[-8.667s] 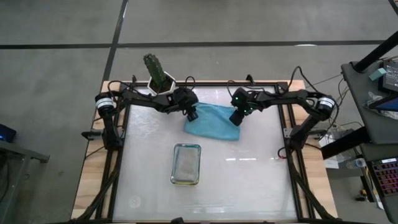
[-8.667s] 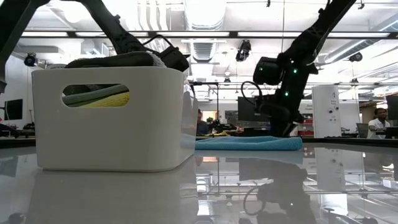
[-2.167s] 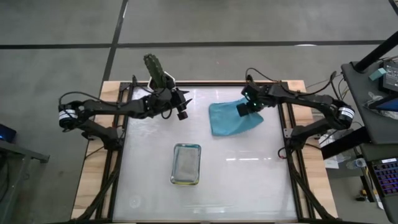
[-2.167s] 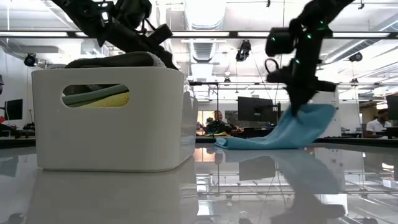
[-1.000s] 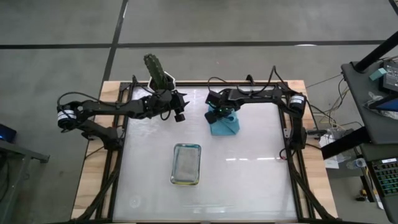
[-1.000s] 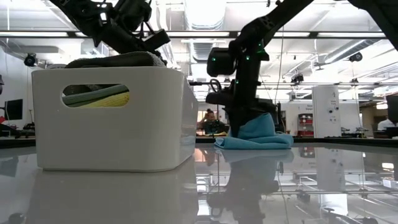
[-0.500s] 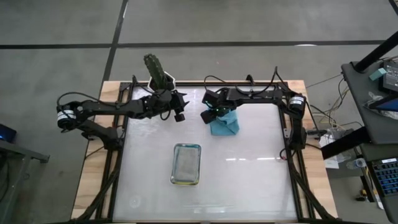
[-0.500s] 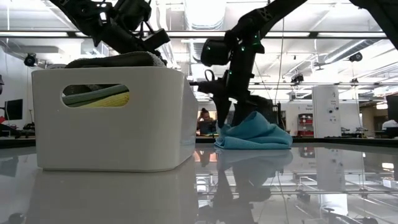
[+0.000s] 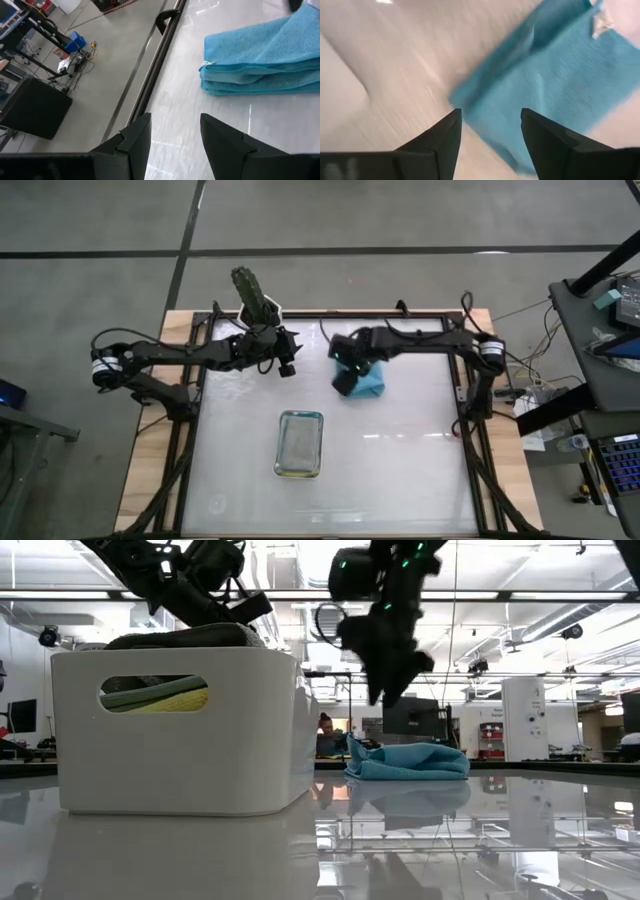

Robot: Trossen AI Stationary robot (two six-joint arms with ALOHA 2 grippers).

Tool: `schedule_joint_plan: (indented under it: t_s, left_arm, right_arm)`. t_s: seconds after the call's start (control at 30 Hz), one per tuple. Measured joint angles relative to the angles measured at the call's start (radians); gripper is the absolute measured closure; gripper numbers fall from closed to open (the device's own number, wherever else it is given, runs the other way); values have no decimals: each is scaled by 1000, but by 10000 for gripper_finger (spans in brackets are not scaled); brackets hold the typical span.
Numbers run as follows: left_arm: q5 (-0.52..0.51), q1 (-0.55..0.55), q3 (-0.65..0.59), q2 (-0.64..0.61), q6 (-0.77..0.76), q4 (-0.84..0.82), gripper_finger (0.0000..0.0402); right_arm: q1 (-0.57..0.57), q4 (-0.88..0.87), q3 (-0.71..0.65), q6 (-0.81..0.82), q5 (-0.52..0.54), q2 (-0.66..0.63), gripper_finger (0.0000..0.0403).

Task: Fold microfiber towels
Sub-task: Fold the blue microfiber towel

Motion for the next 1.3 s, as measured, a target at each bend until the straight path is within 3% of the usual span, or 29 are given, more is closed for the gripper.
schedule_joint_plan:
  t_s: [0.23, 0.47, 0.73, 1.03, 1.2, 1.3]
  left_arm:
    - [0, 0, 2, 0, 0, 1, 246]
    - [0, -2, 3, 0, -1, 3, 246]
    - [0, -3, 3, 0, -1, 2, 246]
    - [0, -4, 4, 0, -1, 3, 246]
    - [0, -4, 4, 0, -1, 3, 246]
    - [0, -4, 4, 0, -1, 3, 246]
  right_arm:
    - [159, 48, -147, -242, 185, -54, 218]
    - [213, 254, -320, -316, 354, -45, 229]
    - [206, 457, -436, -347, 360, -44, 258]
    - [203, 542, -437, -356, 361, -44, 383]
    - [194, 515, -369, -309, 355, -46, 393]
    - [184, 525, -353, -278, 292, -46, 394]
